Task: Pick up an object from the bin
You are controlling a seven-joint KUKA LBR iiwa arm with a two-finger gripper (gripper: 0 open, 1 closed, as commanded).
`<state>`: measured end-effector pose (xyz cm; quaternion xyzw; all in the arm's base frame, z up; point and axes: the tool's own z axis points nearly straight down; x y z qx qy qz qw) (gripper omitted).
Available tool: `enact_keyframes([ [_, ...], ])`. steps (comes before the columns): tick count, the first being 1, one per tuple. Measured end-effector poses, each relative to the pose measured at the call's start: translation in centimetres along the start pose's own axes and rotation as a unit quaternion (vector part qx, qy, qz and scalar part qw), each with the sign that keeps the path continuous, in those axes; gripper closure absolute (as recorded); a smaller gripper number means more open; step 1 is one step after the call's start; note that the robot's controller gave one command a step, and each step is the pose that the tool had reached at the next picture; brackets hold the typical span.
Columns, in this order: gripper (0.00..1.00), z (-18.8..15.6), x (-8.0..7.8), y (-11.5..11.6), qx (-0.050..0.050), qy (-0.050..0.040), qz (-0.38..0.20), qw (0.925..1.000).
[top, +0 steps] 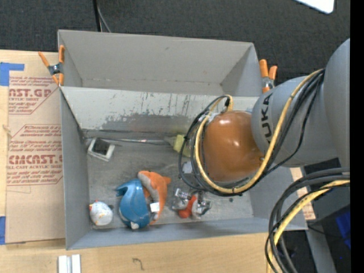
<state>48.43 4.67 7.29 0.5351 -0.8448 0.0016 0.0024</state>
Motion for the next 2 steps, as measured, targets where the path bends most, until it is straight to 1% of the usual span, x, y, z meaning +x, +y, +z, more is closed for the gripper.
enact_keyframes([
  [1,1.0,0.0,0.0,0.0,0.0,0.0,0.0,1.0],
  [2,1.0,-14.4,-1.3,0.0,0.0,-0.0042,0.038,0.9993],
])
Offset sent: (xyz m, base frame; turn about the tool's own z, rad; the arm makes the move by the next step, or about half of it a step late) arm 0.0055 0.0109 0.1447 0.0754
